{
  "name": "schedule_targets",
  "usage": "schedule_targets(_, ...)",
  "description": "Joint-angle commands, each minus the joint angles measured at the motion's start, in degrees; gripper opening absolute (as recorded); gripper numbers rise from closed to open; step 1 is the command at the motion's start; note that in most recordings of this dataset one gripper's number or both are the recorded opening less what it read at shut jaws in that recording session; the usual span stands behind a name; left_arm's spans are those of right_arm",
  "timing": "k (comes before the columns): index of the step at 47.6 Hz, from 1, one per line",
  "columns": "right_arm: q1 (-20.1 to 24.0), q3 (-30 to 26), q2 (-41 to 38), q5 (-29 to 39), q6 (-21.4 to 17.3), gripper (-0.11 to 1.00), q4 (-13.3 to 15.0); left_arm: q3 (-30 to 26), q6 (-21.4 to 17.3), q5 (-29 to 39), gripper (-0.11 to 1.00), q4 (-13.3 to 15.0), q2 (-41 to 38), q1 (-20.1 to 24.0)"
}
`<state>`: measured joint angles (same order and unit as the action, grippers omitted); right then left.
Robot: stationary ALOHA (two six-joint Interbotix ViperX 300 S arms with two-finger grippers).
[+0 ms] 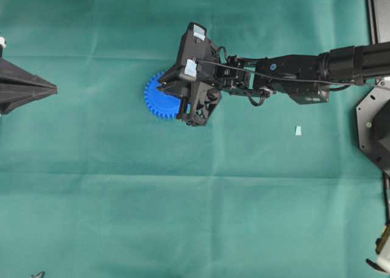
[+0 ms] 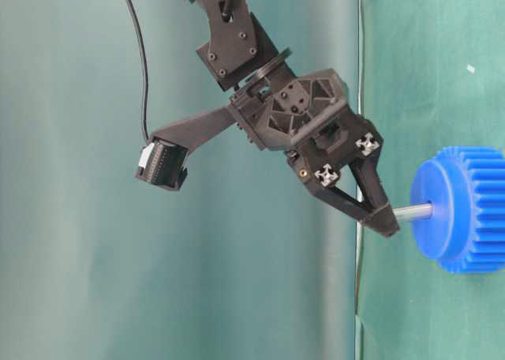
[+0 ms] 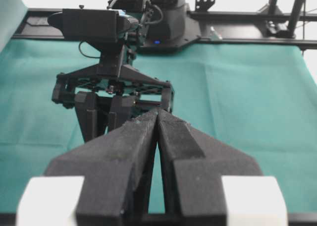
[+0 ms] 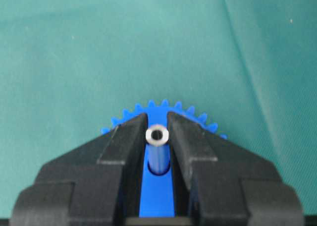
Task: Insert the shaft into the center hole of the gear.
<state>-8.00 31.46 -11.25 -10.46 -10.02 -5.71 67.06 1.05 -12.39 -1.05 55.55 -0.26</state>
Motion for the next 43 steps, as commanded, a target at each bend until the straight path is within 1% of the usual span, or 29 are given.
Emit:
schedule_targets(1, -0.09, -0.44, 0.44, -0.62, 0.00, 0.16, -0.18, -1.67, 0.00, -0.35, 0.00, -0.18, -0.53, 0.09)
schedule_targets(12, -0.09, -0.35, -1.23, -0.79, 0.00, 0.16, -0.18, -1.67, 0.00, -0.35, 0.00, -0.18, -0.53, 0.26)
schedule_targets(43, 0.53, 0.44, -2.20, -0.09, 0.00, 0.16, -0.18, -1.67, 0.00, -0.44, 0.00, -0.18, -0.62, 0.44)
